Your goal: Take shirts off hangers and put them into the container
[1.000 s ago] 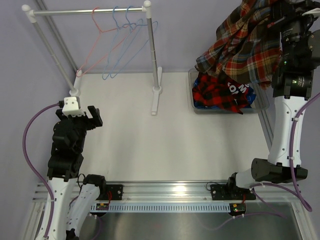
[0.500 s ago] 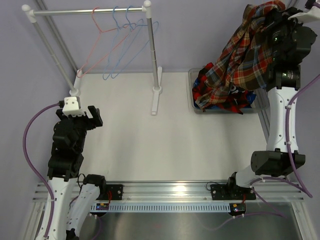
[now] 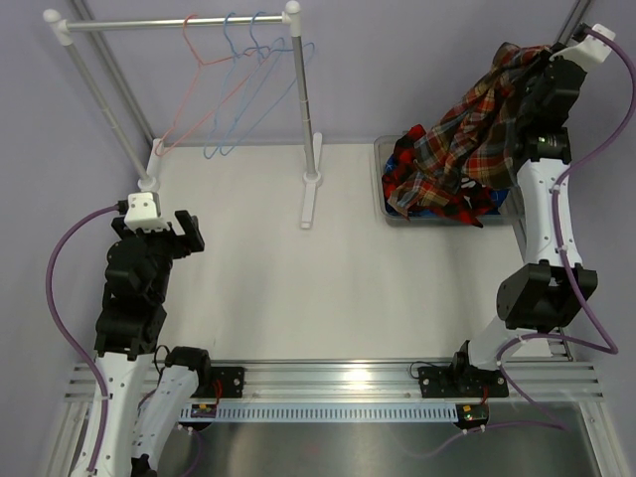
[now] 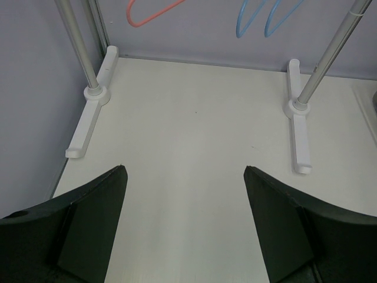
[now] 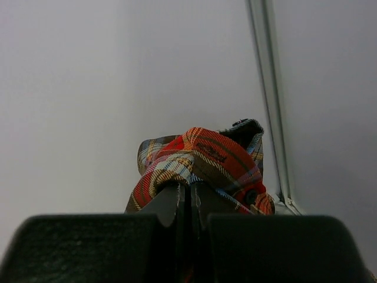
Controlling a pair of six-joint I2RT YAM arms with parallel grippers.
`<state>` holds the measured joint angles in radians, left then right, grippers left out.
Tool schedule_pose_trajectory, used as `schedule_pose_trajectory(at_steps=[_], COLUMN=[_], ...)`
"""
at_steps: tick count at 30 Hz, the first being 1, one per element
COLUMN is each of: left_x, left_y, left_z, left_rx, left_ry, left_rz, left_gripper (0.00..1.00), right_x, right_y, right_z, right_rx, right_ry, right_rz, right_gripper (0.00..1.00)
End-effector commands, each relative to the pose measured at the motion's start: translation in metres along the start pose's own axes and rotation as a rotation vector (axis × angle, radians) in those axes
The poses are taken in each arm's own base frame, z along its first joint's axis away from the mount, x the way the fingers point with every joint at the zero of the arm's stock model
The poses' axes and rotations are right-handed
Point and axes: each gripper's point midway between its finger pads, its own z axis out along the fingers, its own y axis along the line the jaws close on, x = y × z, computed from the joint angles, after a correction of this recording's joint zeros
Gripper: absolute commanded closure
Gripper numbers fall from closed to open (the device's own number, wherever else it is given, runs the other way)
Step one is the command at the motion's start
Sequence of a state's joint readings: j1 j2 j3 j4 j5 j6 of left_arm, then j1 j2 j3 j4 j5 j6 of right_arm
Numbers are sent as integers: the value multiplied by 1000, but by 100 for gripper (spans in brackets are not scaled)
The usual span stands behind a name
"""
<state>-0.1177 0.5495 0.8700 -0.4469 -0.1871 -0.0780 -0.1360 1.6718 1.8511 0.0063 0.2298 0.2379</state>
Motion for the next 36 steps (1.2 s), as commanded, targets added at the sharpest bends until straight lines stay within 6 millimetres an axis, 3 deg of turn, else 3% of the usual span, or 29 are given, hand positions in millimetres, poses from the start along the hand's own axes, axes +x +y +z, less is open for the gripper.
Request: schedule_pose_trajectory(at_steps=[1,3,4,6,7,12,17,19,24,32,36], left_x=[-10,-11,-11,-10,-10,-11,-12,-12,-13,-15,-14], left_y=[-4,-4,-4,-4,-4,-4,-5,-5,-5,-6,-5], left_z=[4,4,4,4,4,3,1,1,0,-3,-3], left_rx=[15,15,17,15,16,18,20,20,19,24,20], left_ry=[-50,-51,-51,-50,-49,-52,-58,-60,-66,-73,-74], left_rz=[-6,-8,-8,-8,-8,-6,-7,-6,-4,-3,-2], left_gripper=[14,14,14,14,14,14,14,14,14,14,14], right_x=[-14,2,24,47,72,144,215,252,313,370,372], right_y=[-23,-21,-24,-19,-24,-39,-59,-71,-83,-102,-111], right_z=[1,4,6,9,11,7,-11,-24,-57,-89,-92], right_rx=[106,79,68,15,13,43,114,177,252,374,417], right_ry=[-93,-74,-33,3,53,201,386,514,726,1011,1014], right_rz=[-13,-23,-35,-40,-46,-4,53,79,149,110,86], right_gripper=[100,100,100,100,100,100,100,100,100,100,97])
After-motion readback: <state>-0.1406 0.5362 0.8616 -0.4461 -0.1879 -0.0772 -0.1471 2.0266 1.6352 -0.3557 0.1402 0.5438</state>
